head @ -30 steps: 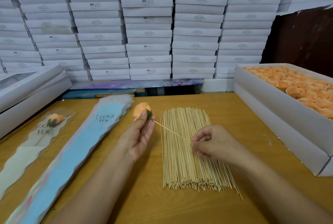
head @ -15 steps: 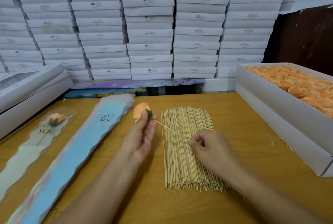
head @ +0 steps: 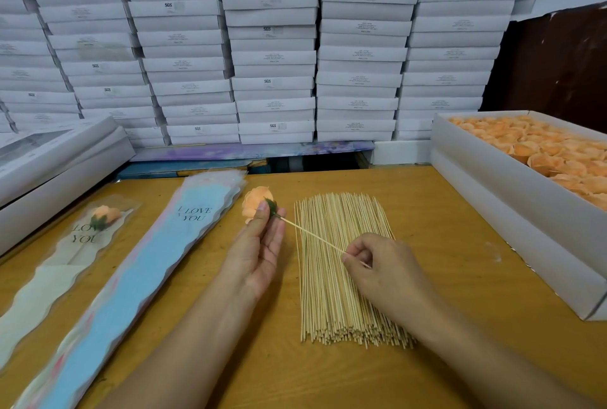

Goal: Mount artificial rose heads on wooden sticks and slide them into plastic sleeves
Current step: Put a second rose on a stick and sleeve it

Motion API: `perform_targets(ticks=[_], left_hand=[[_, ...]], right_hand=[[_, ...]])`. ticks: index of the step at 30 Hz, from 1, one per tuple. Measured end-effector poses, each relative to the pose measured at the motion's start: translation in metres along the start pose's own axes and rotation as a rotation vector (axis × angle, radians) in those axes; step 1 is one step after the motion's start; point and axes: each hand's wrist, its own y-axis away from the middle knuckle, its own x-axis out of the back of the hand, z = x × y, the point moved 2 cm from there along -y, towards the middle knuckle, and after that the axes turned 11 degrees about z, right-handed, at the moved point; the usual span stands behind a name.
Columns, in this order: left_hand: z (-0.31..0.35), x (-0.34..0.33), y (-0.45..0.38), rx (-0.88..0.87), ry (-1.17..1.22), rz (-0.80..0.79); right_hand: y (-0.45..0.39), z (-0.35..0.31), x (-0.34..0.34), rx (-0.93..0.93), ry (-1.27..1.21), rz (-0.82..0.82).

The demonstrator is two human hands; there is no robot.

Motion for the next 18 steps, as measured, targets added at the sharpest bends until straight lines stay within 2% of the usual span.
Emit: perform_targets(ticks=[10,18], left_hand=[[-0.0016,0.0007,0.0012,-0.005,0.01,-0.009],[-0.0026,0.0008,0.0008,-0.003,0.014,-0.026]], right_hand=[[0.0027,-0.0022,0.0025,0.021,-0.012,0.067],[0.0033,-0.0017,0.0012,0.1,0.028,0.051]])
